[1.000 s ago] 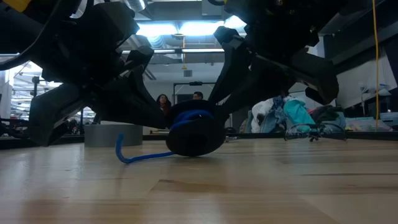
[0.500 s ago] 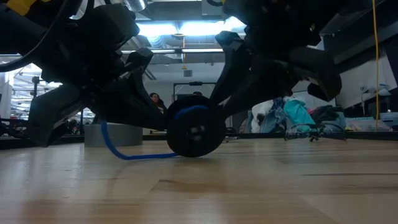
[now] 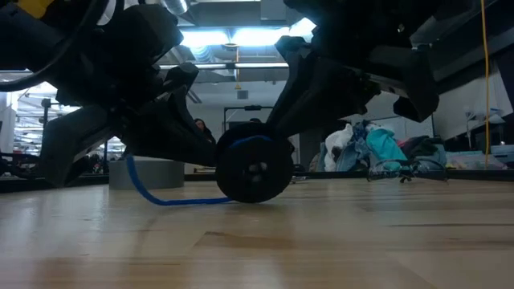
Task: Coil cords
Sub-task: Uncoil the blue wire cable from the black spool
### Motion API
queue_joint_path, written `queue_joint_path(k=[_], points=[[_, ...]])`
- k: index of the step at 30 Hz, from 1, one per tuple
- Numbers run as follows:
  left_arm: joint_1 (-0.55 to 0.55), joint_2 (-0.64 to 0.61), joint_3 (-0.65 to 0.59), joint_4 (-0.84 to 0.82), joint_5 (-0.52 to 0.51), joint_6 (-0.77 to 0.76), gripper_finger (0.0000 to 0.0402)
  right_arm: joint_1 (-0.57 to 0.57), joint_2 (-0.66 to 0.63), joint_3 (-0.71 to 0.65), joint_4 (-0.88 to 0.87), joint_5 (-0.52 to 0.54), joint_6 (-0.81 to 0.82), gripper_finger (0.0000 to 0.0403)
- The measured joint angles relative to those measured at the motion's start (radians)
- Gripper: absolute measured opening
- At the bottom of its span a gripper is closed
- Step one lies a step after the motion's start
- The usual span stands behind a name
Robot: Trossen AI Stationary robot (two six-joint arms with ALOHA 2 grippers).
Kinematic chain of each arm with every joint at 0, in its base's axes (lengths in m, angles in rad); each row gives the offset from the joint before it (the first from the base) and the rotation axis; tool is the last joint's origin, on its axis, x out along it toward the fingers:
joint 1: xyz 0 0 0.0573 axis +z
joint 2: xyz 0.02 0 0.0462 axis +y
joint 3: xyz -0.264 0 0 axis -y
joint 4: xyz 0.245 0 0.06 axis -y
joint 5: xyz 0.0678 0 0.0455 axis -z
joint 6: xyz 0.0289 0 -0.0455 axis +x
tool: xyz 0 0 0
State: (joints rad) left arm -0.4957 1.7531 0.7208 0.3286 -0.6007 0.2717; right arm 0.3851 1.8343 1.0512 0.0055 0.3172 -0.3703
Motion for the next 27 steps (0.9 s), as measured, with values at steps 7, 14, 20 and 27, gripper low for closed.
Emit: queue_joint_path(k=[7, 14, 20, 27], points=[[0.002, 0.000, 0.000, 0.000, 0.010, -0.004, 0.0001, -0.002, 0.000, 0.000, -0.003, -0.021, 0.029, 0.0072], [0.007, 0.000, 0.000, 0.002, 0.016, -0.019, 0.0001, -0.008, 0.000, 0.000, -0.003, -0.047, 0.029, 0.0071], [0.007, 0.000, 0.000, 0.004, 0.020, -0.030, 0.0001, -0.028, 0.000, 0.000, -0.002, -0.071, 0.049, 0.0028], [0.006, 0.000, 0.000, 0.003, 0.027, -0.033, 0.0001, -0.028, 0.000, 0.000, 0.000, -0.065, 0.056, 0.0007]])
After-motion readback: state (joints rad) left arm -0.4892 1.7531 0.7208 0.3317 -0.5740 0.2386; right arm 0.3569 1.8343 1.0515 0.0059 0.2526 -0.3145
